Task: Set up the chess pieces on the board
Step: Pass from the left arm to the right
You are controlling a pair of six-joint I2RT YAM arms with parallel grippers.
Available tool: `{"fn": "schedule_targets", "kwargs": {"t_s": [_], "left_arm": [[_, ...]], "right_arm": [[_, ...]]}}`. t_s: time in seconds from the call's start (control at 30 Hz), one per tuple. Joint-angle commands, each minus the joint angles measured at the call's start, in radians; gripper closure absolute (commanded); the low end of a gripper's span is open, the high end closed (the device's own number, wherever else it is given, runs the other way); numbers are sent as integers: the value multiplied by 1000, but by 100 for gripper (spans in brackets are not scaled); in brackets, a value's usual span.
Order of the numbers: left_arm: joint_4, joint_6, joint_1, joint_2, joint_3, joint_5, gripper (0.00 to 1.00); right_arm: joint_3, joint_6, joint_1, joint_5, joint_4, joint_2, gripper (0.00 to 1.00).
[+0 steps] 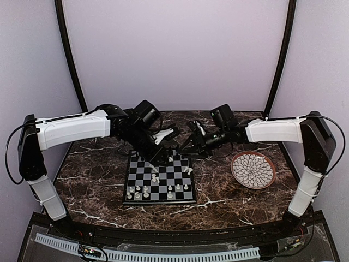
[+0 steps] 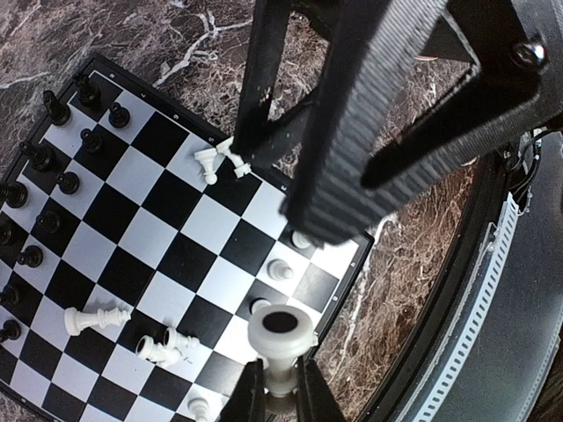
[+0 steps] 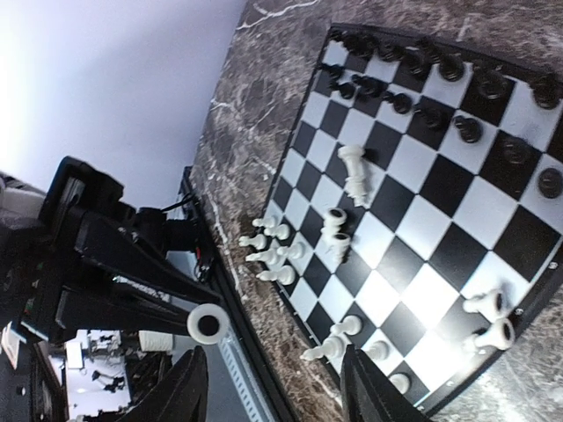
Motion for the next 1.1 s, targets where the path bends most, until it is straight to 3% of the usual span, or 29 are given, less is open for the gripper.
{"fn": "schedule_targets", "kwargs": {"t_s": [0.0,0.2,0.67,0.97,1.07], "left_arm": [[27,2,1,-48,5,27,88],[48,-6,-2,-41,20,39,88],[55,-15,-25,-41,32,46,88],[66,-26,-31,-51,31,28,88],[71,-41,-30,-63,34,-1,76]], "right_arm": [[13,89,14,-146,132,31,47],[60,54,52,-174,71,72,48],[29,121,65,-198,176,88,65],[-29,213,65,-224,304,79,95],[-67,273,61,-233,382,68,100]]}}
